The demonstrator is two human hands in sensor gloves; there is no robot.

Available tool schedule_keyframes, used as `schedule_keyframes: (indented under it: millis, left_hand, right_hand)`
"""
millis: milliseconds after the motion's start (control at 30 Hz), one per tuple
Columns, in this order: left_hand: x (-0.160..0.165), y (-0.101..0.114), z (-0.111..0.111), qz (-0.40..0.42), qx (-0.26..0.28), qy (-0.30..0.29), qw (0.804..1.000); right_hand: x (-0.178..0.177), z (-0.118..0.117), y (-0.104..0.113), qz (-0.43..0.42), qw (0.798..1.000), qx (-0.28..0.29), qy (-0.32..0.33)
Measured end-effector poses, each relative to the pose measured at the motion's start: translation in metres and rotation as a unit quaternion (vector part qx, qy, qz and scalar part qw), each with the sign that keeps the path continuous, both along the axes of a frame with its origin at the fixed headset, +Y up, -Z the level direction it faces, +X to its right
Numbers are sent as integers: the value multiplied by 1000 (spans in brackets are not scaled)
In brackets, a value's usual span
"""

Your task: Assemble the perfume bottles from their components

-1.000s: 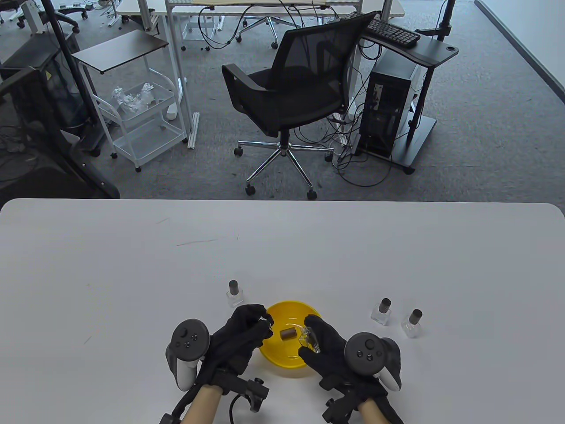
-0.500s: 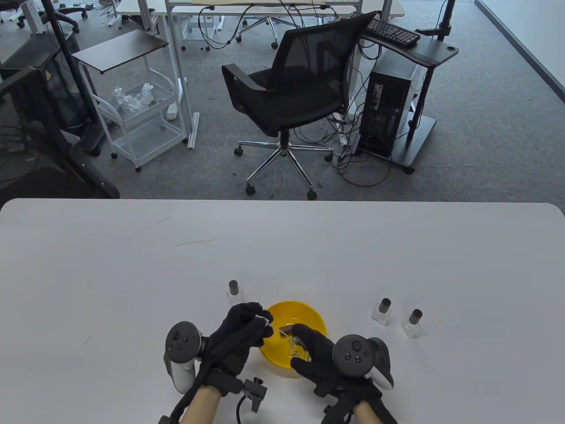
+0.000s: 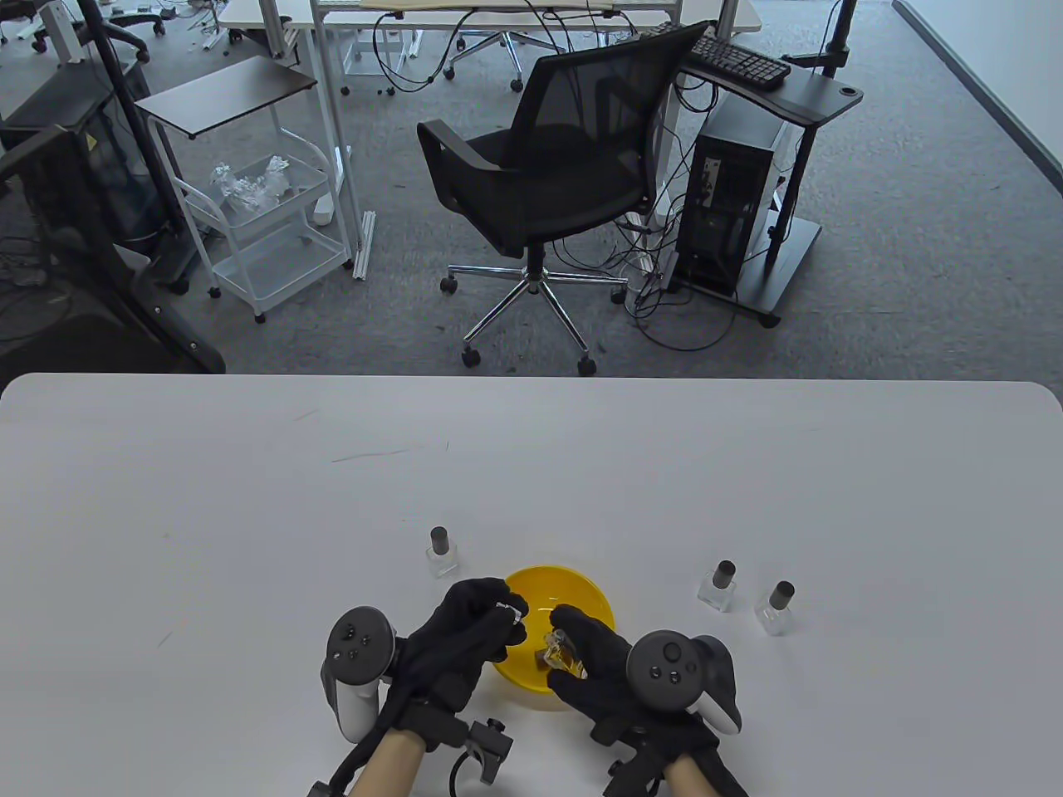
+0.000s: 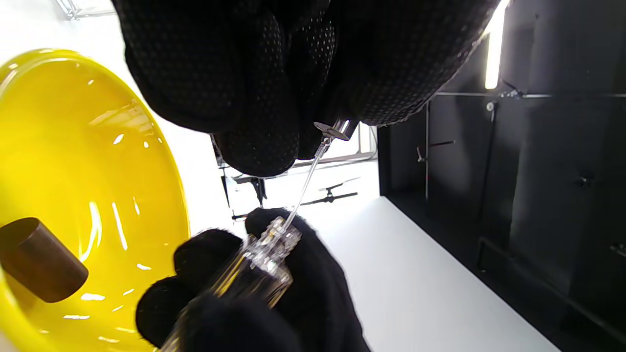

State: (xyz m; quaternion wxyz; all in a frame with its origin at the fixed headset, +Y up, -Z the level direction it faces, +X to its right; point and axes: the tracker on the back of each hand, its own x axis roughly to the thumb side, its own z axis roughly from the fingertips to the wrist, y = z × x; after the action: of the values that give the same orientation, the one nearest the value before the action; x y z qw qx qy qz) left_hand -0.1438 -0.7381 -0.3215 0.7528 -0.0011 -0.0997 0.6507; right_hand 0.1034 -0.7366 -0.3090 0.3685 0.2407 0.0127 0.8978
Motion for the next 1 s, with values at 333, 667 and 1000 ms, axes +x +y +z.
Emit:
schedule_keyframes:
  millis: [333,667,1000]
  left_hand:
    - [13,-7,2,-22,-24,-39,999]
    - [10,-4,-1,-35,-36,-73,996]
    - [9,-3,-3,-11,-23,-106,994]
  right_hand:
    - [-13,14,16,70,989,129,-22]
    - [-13,22,28,106,976,191,-17]
    - [10,6,18,-144,989,13,2]
